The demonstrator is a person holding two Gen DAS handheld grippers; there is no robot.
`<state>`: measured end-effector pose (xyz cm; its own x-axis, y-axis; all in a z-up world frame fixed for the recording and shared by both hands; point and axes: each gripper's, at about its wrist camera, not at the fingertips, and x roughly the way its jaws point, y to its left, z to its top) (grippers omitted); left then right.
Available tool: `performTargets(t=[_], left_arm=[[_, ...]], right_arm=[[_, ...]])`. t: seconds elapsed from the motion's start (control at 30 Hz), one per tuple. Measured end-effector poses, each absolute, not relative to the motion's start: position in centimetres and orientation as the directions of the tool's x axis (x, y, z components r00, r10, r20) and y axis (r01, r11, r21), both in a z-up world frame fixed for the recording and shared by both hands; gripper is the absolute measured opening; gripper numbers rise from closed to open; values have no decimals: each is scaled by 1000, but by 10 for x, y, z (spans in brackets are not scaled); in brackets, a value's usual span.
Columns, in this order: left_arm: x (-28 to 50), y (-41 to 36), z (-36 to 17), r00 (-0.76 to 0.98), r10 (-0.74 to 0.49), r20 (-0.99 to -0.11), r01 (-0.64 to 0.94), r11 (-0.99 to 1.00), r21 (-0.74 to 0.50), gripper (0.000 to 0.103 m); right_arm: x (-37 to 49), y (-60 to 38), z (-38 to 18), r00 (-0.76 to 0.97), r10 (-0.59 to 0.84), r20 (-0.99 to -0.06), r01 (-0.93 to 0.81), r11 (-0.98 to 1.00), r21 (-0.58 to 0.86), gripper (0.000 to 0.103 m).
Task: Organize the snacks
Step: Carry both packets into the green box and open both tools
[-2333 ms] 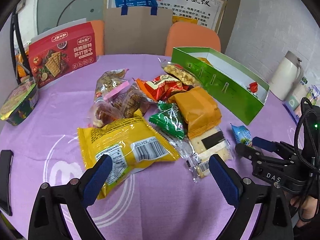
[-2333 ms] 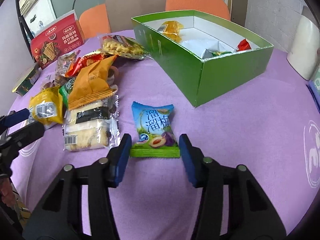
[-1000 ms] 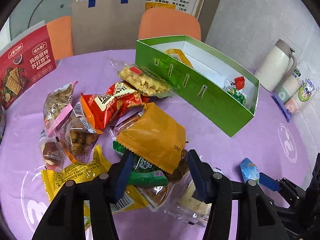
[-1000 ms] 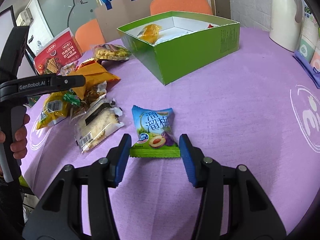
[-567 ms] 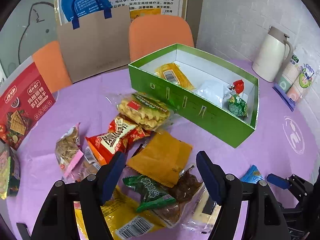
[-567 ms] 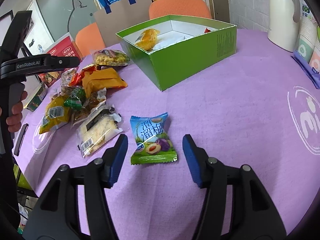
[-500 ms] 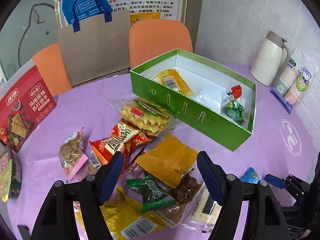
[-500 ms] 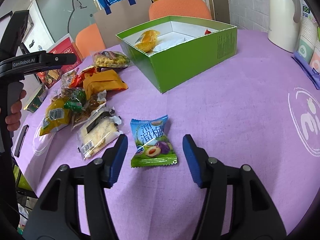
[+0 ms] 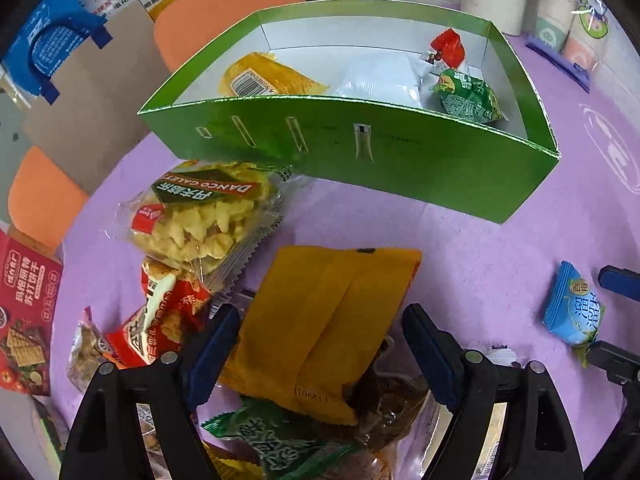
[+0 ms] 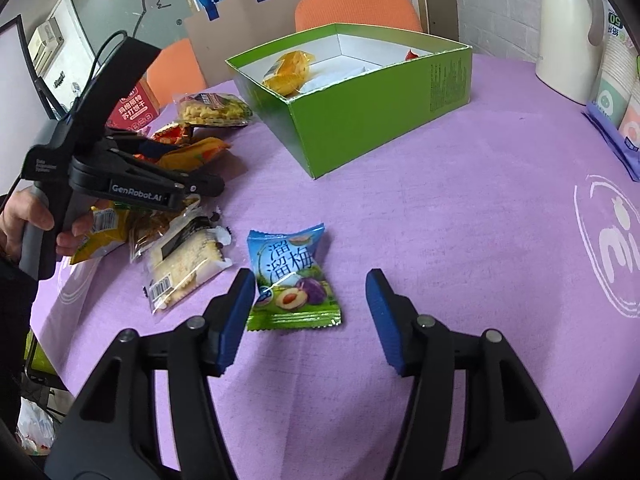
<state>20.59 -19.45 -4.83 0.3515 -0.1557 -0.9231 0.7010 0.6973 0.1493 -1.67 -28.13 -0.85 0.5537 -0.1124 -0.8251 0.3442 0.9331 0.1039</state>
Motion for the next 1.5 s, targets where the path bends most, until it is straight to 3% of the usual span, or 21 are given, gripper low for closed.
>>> performTargets(t=[0.1, 0.33, 0.37, 0.4, 0.47, 0.57, 0.77, 1.13, 1.33, 1.5], left_arm=[[209, -183, -51, 272, -224, -936, 685, 728, 25, 74], [217, -168, -53, 278, -241, -930, 617, 786, -19, 73], [217, -166, -53, 291, -242, -926, 607, 794, -17, 70], [215, -165, -51, 313, -238, -920, 599, 800, -4, 53], [212, -160, -49, 320, -269, -908, 591, 806, -31, 40], [207, -149, -43, 332, -294, -896, 573, 817, -56, 35], [187, -130, -15, 374, -331, -866, 551, 830, -79, 33], [178, -142, 87, 541, -460, -705, 541, 831, -127, 33], [195, -175, 101, 590, -470, -657, 521, 843, -135, 33], [220, -200, 89, 584, -461, -669, 509, 849, -140, 33]], right_arm=[[-12, -283, -11, 552, -106, -827, 348, 931, 113, 59], [-5, -274, -14, 545, -157, -824, 339, 940, 45, 56], [-4, -273, -14, 541, -175, -823, 345, 938, 28, 50], [-4, -272, -14, 533, -197, -823, 354, 935, 6, 43], [-5, -272, -14, 534, -187, -824, 361, 932, 23, 43], [-10, -271, -5, 564, -168, -808, 358, 932, 57, 42], [-14, -275, 37, 655, -153, -740, 334, 937, 103, 42], [14, -303, 98, 745, -212, -632, 337, 938, 83, 42], [41, -326, 93, 747, -227, -625, 340, 938, 66, 42], [59, -348, 80, 733, -221, -643, 340, 938, 65, 42]])
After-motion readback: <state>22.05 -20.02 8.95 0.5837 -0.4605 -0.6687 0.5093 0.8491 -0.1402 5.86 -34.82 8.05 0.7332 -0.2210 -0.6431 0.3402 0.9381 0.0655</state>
